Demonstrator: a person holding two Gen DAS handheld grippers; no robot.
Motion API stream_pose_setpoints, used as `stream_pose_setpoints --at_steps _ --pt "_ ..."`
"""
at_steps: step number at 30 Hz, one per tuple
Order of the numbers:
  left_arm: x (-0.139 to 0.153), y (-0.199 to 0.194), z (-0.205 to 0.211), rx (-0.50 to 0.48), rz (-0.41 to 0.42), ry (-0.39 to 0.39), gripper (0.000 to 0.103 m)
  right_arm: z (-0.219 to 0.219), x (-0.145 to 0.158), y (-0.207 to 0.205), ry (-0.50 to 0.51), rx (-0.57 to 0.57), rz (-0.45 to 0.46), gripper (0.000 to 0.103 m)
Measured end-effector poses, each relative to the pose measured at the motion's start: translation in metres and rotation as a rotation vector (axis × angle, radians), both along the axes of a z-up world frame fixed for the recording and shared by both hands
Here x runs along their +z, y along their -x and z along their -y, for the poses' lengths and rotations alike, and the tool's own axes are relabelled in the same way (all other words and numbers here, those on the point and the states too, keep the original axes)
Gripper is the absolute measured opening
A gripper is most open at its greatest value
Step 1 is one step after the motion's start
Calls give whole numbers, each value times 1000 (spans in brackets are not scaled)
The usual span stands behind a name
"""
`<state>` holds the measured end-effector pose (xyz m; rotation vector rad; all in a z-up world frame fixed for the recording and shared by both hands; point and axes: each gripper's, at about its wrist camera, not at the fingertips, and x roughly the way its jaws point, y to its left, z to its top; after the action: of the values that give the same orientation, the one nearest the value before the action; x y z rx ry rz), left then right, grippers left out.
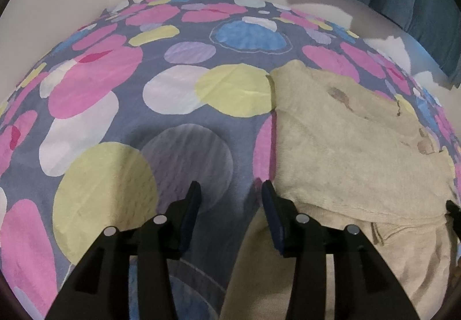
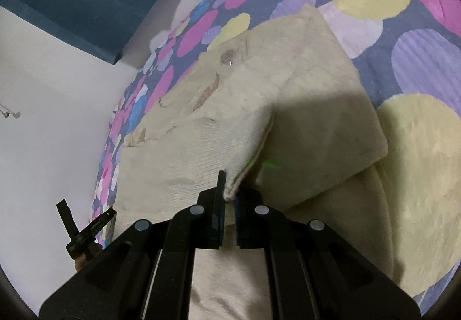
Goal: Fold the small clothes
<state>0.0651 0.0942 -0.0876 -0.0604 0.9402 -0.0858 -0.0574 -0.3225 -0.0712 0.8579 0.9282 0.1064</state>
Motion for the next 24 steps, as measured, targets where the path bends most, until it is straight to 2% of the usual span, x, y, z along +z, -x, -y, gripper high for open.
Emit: stream_pose_setpoints --at_steps 6,10,13,18,21,24 --pt "24 -18 -13 -84 -3 180 45 1 -6 0 -17 7 -1 5" --pt "32 -50 -8 -168 -2 218 45 2 -7 -1 -25 12 2 5" --pt "21 -84 5 -227 -43 229 45 4 -7 -1 -38 16 7 5" --pt "-7 -129 20 -255 -101 189 45 5 -8 -1 -60 17 8 5" --pt "-9 -140 18 -260 -78 241 46 4 -8 -2 -53 20 13 6" --pt "-12 -148 12 -270 -89 329 47 5 -10 -2 -65 17 16 7"
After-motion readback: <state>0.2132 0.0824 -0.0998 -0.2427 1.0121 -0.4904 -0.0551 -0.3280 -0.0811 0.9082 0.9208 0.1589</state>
